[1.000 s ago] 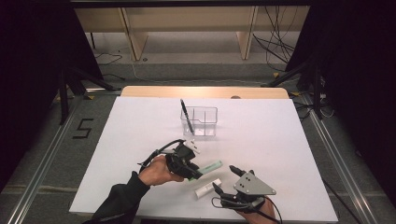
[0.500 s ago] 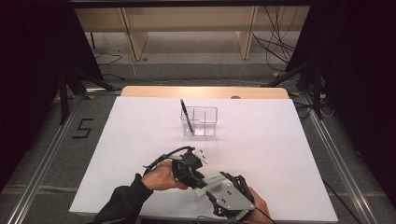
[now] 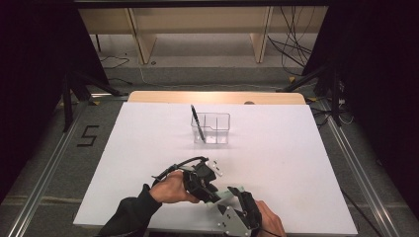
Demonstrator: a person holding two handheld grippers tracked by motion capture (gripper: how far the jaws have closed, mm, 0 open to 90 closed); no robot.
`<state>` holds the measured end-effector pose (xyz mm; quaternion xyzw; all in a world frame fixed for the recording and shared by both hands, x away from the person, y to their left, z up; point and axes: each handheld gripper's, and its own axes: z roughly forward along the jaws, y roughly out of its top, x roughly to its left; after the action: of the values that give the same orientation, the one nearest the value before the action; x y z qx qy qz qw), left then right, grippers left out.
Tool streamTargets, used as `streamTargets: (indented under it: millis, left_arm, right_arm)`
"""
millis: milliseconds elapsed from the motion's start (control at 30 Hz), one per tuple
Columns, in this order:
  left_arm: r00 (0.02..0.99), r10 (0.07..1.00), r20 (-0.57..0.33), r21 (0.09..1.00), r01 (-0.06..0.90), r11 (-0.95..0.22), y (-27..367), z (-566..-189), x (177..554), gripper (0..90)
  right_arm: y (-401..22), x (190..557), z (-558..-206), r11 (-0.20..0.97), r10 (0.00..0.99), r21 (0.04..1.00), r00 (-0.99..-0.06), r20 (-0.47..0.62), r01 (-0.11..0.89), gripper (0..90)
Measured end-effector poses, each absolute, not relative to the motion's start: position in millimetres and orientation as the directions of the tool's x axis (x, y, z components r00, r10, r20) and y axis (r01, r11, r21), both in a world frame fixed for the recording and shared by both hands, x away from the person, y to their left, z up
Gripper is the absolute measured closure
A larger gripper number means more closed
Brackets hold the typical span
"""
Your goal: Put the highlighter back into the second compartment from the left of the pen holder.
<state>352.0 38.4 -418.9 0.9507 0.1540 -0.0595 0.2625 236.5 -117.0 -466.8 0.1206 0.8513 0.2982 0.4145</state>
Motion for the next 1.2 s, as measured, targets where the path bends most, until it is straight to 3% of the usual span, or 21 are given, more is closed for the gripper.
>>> streamTargets:
  millis: [200,667,1200]
  left_arm:
    - [0.949,0.251,-0.191,0.473,0.313,-0.824,36.2,-417.3,349.3,66.3]
    - [0.950,0.247,-0.193,0.455,0.309,-0.835,32.4,-414.9,345.8,66.3]
    - [0.948,0.238,-0.211,0.443,0.310,-0.841,32.8,-412.5,343.7,66.3]
  right_arm:
    - [-109.9,233.3,-475.2,0.861,0.370,0.500,-0.564,-0.738,-0.090,43.1]
    - [-102.1,226.9,-483.6,0.919,0.247,0.360,-0.476,-0.844,-0.161,59.6]
    - [-97.4,222.4,-486.7,0.929,0.222,0.324,-0.436,-0.872,-0.176,67.8]
